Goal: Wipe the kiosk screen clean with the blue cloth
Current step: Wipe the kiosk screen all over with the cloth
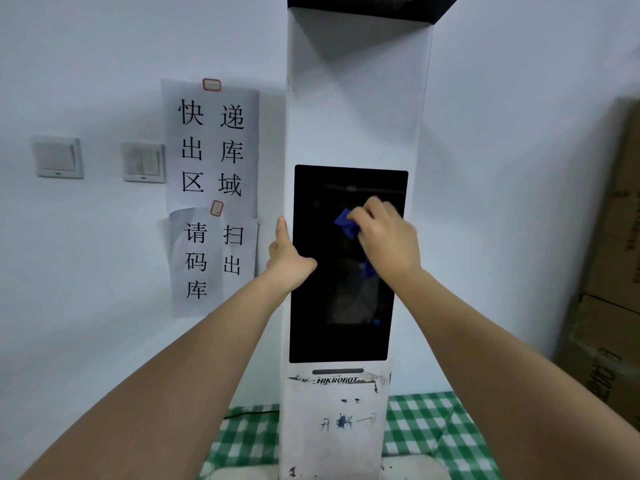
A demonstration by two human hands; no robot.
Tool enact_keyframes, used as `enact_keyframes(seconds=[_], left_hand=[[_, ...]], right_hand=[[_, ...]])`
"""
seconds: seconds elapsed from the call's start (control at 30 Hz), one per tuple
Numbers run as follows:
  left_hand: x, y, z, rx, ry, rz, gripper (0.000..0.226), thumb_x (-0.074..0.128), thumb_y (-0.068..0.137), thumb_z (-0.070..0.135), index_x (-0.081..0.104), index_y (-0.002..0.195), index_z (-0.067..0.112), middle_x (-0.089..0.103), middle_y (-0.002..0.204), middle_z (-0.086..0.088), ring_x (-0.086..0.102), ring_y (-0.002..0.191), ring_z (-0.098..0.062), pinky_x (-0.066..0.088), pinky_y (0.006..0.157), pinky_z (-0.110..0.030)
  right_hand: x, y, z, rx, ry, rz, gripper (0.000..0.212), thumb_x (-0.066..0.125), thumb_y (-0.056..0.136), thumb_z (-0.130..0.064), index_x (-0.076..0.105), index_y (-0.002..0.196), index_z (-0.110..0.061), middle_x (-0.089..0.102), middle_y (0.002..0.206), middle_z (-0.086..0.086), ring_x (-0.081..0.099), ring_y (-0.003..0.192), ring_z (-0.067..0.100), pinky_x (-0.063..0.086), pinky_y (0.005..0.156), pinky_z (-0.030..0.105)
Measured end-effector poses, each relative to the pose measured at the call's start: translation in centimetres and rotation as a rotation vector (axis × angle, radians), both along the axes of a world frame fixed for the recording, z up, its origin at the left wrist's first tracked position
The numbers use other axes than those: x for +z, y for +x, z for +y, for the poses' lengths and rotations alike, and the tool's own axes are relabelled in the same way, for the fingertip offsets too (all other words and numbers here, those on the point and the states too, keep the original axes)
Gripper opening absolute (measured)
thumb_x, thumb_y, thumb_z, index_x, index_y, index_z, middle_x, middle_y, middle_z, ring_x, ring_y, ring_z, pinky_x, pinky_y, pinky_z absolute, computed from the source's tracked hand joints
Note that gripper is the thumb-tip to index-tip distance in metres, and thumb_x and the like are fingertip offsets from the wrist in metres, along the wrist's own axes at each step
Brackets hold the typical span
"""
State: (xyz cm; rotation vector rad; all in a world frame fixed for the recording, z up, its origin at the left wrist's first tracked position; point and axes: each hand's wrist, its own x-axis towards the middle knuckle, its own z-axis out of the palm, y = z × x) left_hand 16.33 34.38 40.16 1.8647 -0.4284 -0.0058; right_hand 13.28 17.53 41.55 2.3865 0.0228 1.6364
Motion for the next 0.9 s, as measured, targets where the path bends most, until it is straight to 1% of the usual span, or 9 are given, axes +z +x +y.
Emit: enact_keyframes(seconds=[0.1,0.17,0.37,0.5,0.6,0.67,0.73,0.8,0.9], left_hand=[[0.1,-0.1,0.1,-0.01,0.005,0.0,0.094,0.053,0.088,0.001,-0.011,0.151,0.031,0.015,0.157,-0.006,0.037,0.132,-0.028,0.034,0.086,-0.027],[0.1,-0.1,0.0,-0.004,0.003,0.004,0.095,0.053,0.088,0.001,-0.011,0.151,0.031,0.014,0.157,-0.005,0.037,0.133,-0.028,0.034,0.086,-0.027],[0.1,-0.2,0.0,-0.005,-0.012,0.005,0.095,0.054,0.088,0.002,-0.011,0.151,0.032,0.015,0.157,-0.005,0.04,0.128,-0.025,0.035,0.085,-0.026],[0.1,-0.4,0.2,-0.015,-0.012,0.001,0.095,0.053,0.088,0.0,-0.011,0.151,0.032,0.013,0.157,-0.004,0.04,0.127,-0.024,0.036,0.084,-0.024],[0.1,-0.5,0.1,-0.012,-0.014,-0.005,0.094,0.052,0.089,0.0,-0.011,0.151,0.032,0.012,0.158,-0.004,0.042,0.117,-0.022,0.039,0.071,-0.018],[0.1,-0.4,0.0,-0.003,-0.011,-0.009,0.095,0.053,0.088,0.001,-0.011,0.151,0.032,0.013,0.158,-0.005,0.043,0.118,-0.024,0.039,0.075,-0.022],[0.0,-0.4,0.0,0.006,-0.005,-0.005,0.095,0.053,0.088,0.002,-0.011,0.151,0.032,0.013,0.157,-0.005,0.041,0.127,-0.027,0.036,0.082,-0.025],[0.0,-0.4,0.0,0.007,-0.006,0.001,0.095,0.053,0.088,0.001,-0.011,0.151,0.032,0.012,0.157,-0.005,0.04,0.129,-0.027,0.037,0.08,-0.025],[0.1,-0.5,-0.1,0.002,-0.008,0.007,0.096,0.053,0.088,0.001,-0.012,0.151,0.032,0.011,0.158,-0.005,0.043,0.114,-0.024,0.037,0.067,-0.018]], right_hand=[[1.1,0.1,0.1,-0.029,0.235,-0.095,0.022,0.06,0.076,0.002,0.064,0.094,-0.009,0.057,0.091,0.011,0.055,0.079,0.029,0.036,0.043,0.028],[0.7,0.4,1.0,-0.012,0.288,-0.103,0.024,0.058,0.076,0.001,0.064,0.097,-0.01,0.056,0.093,0.011,0.055,0.08,0.028,0.042,0.044,0.031],[-1.1,-0.2,0.1,0.035,-0.124,0.124,0.034,0.079,0.059,0.002,0.066,0.089,-0.009,0.058,0.083,0.01,0.055,0.068,0.027,0.032,0.036,0.022],[0.4,-0.9,-1.7,-0.049,0.088,-0.001,0.026,0.07,0.068,0.003,0.066,0.09,-0.01,0.058,0.087,0.011,0.056,0.074,0.03,0.032,0.041,0.025],[0.7,-0.7,-0.9,-0.045,0.294,-0.071,0.024,0.057,0.078,0.001,0.064,0.097,-0.012,0.056,0.094,0.01,0.054,0.083,0.028,0.039,0.046,0.031],[-0.1,-0.4,-0.2,-0.02,0.246,-0.034,0.025,0.061,0.075,0.002,0.065,0.096,-0.011,0.056,0.091,0.01,0.054,0.079,0.028,0.039,0.043,0.03],[-1.2,-0.3,-0.5,-0.003,0.071,0.033,0.027,0.07,0.068,0.004,0.065,0.091,-0.009,0.057,0.085,0.01,0.055,0.071,0.028,0.034,0.038,0.026],[-1.3,-0.9,-1.6,0.0,-0.056,0.117,0.029,0.075,0.064,0.003,0.065,0.089,-0.01,0.057,0.083,0.01,0.055,0.069,0.028,0.035,0.036,0.025],[-0.2,-1.8,-2.8,-0.041,0.083,0.079,0.024,0.067,0.069,0.003,0.064,0.09,-0.01,0.057,0.088,0.01,0.055,0.075,0.03,0.035,0.041,0.027]])
